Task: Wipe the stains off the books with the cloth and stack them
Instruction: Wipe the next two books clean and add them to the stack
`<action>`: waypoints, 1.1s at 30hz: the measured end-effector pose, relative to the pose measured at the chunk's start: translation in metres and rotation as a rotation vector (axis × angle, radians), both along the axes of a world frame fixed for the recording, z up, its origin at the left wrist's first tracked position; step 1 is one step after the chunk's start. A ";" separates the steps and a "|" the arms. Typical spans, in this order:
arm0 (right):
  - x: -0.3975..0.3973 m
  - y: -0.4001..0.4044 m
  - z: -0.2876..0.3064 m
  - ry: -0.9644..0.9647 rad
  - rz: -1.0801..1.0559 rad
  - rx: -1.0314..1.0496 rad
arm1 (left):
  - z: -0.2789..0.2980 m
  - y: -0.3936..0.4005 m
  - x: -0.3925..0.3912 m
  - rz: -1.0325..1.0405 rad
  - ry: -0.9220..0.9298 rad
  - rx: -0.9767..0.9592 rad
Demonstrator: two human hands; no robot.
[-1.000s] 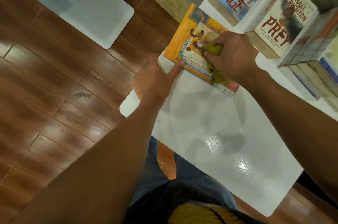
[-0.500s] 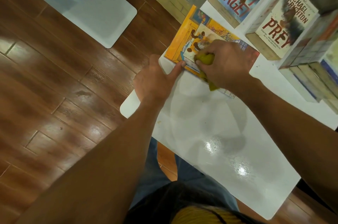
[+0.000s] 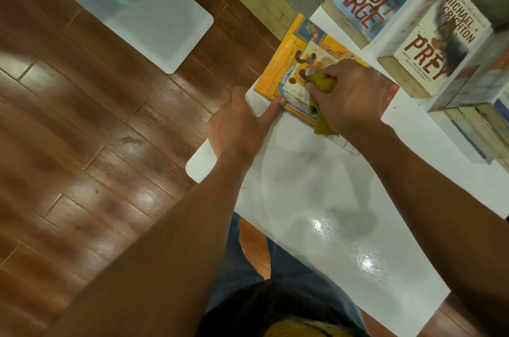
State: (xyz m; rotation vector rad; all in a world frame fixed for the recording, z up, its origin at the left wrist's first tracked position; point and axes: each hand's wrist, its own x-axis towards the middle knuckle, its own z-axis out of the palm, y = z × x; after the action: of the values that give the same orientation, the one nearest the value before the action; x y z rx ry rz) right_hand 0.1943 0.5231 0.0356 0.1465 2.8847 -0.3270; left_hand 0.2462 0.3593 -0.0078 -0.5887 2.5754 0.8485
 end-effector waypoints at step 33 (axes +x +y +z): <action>-0.008 0.006 -0.002 -0.045 0.046 -0.180 | -0.001 0.000 0.000 0.000 -0.006 0.002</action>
State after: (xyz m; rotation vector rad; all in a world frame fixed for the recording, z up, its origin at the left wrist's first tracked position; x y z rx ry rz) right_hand 0.1861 0.5293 0.0334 0.0548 2.7917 -0.5643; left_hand 0.2461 0.3592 -0.0089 -0.5899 2.5693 0.8477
